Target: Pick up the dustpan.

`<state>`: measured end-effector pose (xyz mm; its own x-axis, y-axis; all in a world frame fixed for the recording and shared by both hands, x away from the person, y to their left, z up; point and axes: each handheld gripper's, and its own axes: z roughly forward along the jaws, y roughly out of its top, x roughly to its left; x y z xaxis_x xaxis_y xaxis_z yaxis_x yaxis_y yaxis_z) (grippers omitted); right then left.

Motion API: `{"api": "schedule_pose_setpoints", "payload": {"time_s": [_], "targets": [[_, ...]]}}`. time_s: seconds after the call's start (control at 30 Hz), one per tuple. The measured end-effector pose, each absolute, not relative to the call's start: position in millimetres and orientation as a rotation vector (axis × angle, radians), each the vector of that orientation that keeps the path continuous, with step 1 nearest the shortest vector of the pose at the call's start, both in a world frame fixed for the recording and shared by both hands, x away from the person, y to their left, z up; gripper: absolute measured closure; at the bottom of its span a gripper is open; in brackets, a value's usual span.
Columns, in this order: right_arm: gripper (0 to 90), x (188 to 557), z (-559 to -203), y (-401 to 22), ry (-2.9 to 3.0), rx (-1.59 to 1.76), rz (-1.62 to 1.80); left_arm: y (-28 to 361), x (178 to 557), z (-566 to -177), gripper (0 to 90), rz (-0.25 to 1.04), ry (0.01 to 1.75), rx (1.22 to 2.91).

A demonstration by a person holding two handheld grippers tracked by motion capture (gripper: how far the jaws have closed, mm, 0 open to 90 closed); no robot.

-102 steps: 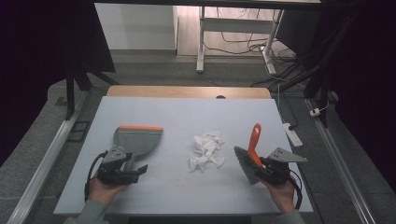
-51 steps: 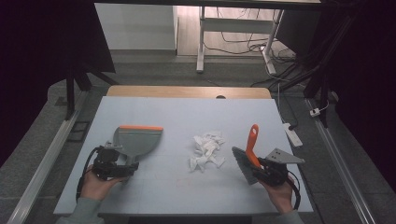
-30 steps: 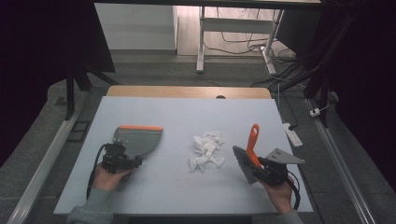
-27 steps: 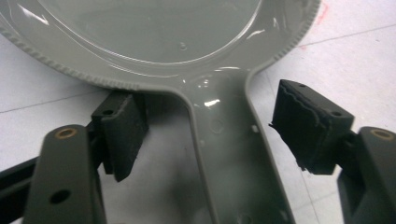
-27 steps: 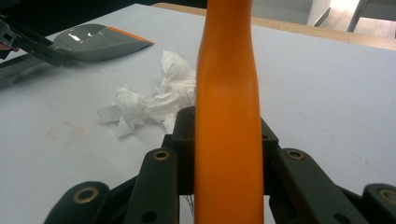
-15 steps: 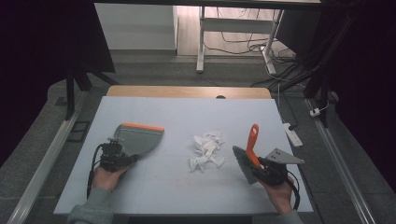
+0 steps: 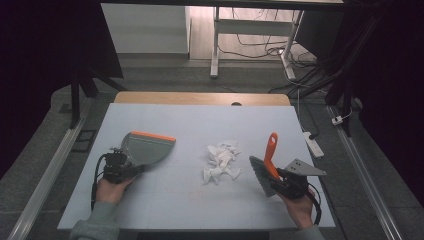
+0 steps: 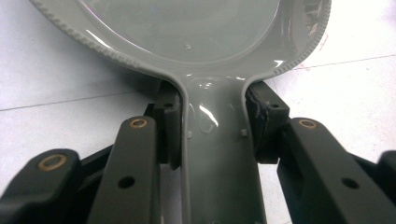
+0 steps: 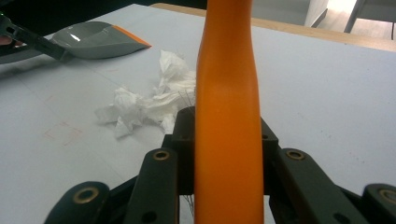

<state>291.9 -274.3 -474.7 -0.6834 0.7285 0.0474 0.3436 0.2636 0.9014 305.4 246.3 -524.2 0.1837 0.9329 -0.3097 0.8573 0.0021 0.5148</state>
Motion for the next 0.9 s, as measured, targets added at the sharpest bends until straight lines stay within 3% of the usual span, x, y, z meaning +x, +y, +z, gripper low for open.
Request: {"api": "schedule_pose_setpoints", "payload": {"time_s": [0.9], "targets": [[70.6,295,-473,-262,2.188,0.928,1.411,265,282,-499,61.0,0.208,1.455,1.805]]}}
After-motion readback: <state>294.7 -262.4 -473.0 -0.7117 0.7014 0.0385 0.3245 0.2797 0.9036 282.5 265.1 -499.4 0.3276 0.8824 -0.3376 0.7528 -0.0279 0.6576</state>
